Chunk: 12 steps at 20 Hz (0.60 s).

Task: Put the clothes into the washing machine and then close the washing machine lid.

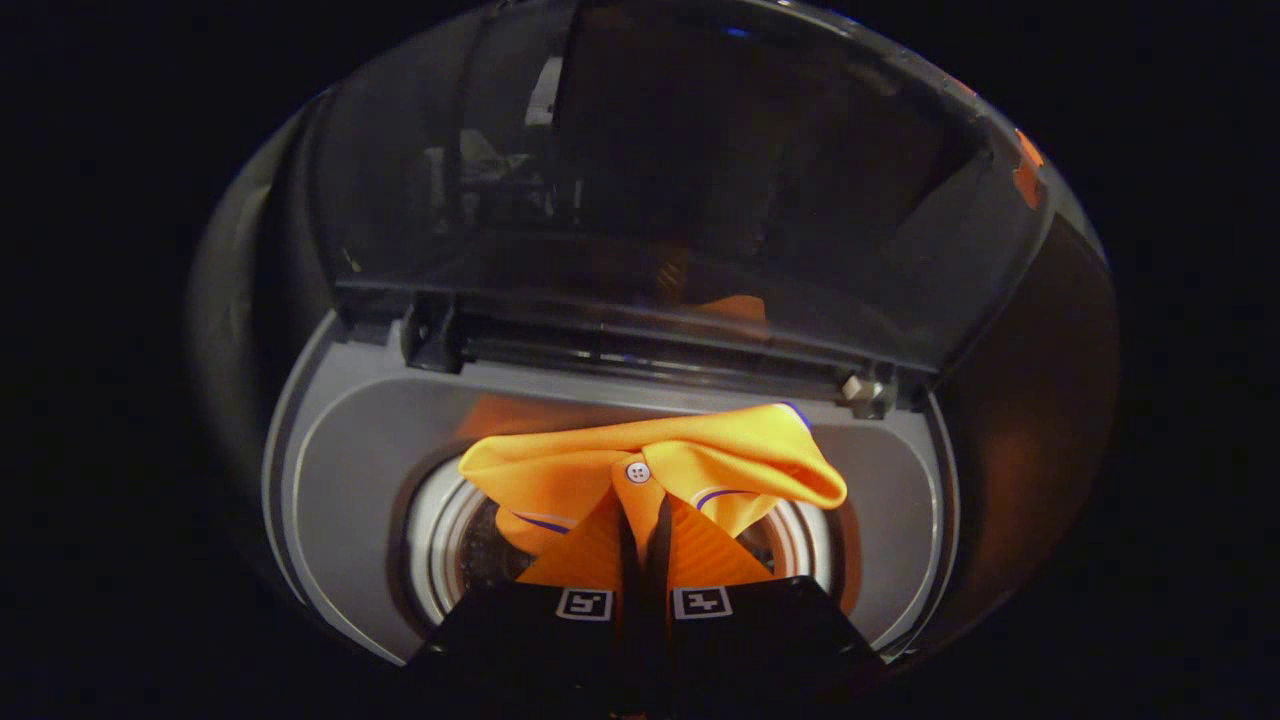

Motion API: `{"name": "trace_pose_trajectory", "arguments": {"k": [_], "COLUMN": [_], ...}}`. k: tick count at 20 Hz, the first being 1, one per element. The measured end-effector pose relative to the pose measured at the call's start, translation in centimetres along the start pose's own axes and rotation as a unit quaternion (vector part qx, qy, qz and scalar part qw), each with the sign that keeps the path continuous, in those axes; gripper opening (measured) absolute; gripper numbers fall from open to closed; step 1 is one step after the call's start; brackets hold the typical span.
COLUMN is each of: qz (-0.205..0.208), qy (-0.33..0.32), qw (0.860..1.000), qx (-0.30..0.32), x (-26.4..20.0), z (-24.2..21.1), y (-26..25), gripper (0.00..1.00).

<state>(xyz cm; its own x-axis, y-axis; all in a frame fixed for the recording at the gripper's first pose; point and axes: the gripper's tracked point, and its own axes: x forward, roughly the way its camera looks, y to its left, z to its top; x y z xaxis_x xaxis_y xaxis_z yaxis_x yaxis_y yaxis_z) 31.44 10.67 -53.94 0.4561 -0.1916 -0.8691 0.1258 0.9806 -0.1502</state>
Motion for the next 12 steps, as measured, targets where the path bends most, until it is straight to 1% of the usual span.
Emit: {"name": "trace_pose_trajectory", "arguments": {"k": [3,5,10,12], "qz": [0.003,0.003,0.025,0.022], "qy": [0.053,0.071,0.118,0.125], "qw": [0.998,0.997,0.993,0.992], "qx": [-0.013,-0.012,0.004,0.004], "x": [1.2,1.5,2.0,2.1], "z": [-1.8,-2.4,-4.4,-4.5], "y": [0.1,0.1,0.9,0.9], "gripper": [0.08,0.09,0.09,0.09]}}
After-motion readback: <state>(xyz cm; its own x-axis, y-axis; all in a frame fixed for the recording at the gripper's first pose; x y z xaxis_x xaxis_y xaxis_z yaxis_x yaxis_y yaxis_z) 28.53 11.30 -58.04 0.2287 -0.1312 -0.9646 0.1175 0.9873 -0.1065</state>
